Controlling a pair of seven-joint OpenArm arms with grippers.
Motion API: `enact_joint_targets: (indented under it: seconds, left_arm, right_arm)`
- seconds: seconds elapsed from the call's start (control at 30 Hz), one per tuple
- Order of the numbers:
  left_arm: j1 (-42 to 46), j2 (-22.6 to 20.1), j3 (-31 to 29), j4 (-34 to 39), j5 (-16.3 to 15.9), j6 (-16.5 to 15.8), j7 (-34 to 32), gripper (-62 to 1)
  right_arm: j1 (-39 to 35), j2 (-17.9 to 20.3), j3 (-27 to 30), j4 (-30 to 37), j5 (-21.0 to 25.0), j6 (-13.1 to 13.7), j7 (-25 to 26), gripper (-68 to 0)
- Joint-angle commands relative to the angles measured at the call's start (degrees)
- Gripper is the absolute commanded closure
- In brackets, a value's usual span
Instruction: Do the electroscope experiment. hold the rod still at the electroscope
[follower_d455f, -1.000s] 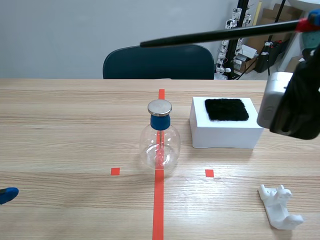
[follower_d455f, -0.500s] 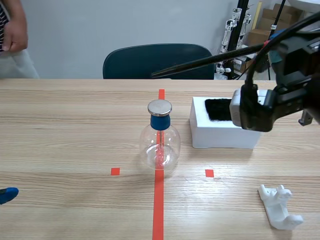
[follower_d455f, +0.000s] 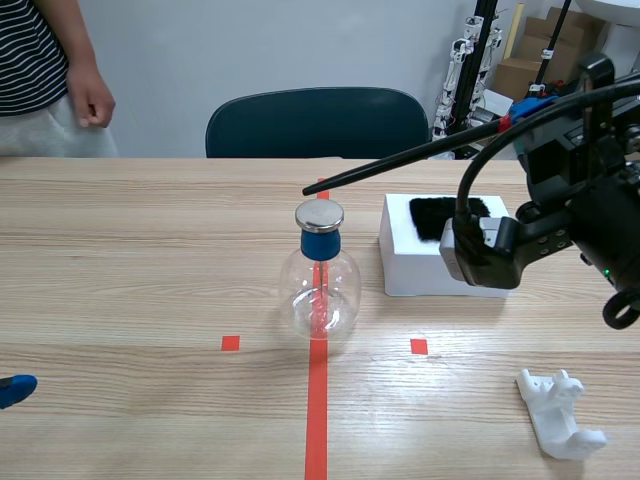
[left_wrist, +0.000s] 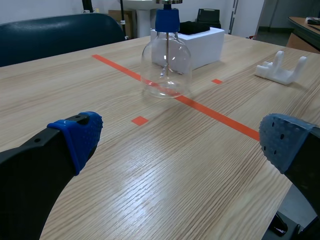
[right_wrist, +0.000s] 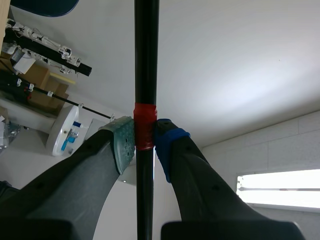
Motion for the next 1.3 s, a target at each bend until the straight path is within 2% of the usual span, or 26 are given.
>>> enact_joint_targets:
  seconds: [0.0, 0.17, 0.3, 1.27]
  left_arm:
    - [-0.1, -0.3, -0.2, 0.9, -0.8, 0.0, -1.2, -62.3]
    - [-0.1, -0.3, -0.2, 0.9, -0.8, 0.0, -1.2, -62.3]
    - [-0.1, -0.3, -0.2, 0.9, -0.8, 0.0, -1.2, -62.3]
    - [-0.1, -0.3, -0.2, 0.9, -0.8, 0.0, -1.2, -62.3]
  right_arm:
    - [0.7, 0.3, 0.9, 0.7, -0.3, -0.7, -0.7, -2.4]
    - [0.7, 0.3, 0.9, 0.7, -0.8, -0.7, -0.5, -2.4]
    - [0.7, 0.3, 0.9, 0.7, -1.3, 0.6, -0.5, -2.4]
    - [0.7, 0.3, 0.9, 0.7, -1.4, 0.6, -0.5, -2.4]
